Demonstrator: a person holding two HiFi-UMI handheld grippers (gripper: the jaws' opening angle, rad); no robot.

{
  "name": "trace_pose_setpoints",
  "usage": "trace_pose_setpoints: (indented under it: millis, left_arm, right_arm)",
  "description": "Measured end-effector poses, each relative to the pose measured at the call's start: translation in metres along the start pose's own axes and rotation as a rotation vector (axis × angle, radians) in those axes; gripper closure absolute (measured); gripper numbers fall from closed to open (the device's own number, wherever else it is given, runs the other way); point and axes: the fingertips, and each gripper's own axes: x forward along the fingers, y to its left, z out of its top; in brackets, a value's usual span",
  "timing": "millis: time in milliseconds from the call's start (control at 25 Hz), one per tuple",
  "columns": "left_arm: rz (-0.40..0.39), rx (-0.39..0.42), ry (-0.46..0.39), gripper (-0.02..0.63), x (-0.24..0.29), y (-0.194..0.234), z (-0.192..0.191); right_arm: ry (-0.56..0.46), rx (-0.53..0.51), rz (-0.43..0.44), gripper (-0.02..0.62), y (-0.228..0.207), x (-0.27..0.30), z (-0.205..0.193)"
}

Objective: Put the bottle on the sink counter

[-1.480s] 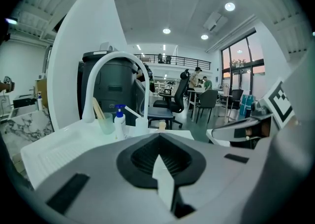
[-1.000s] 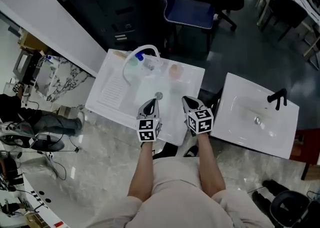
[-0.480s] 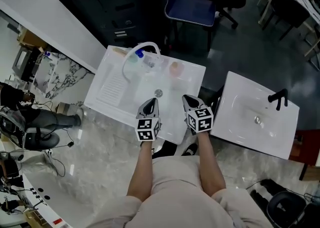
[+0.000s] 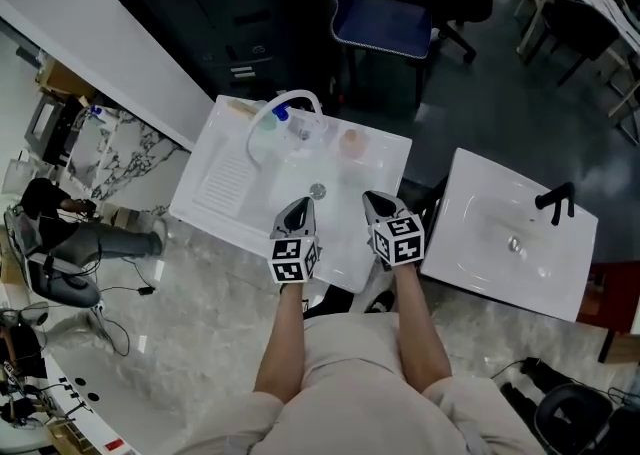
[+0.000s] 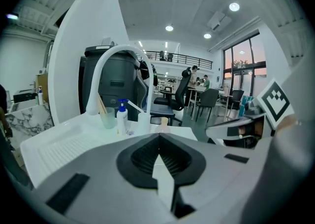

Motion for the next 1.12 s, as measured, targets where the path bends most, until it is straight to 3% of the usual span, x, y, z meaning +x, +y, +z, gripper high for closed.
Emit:
trace_pose_setpoints:
  millis: [1120]
  left_arm:
    - [0.041, -0.008, 0.034, 0.6, 0.001, 0.008, -0.01]
  right_arm:
    - [0.017, -0.024, 0.001, 0.591, -0.001, 0.002, 0.0]
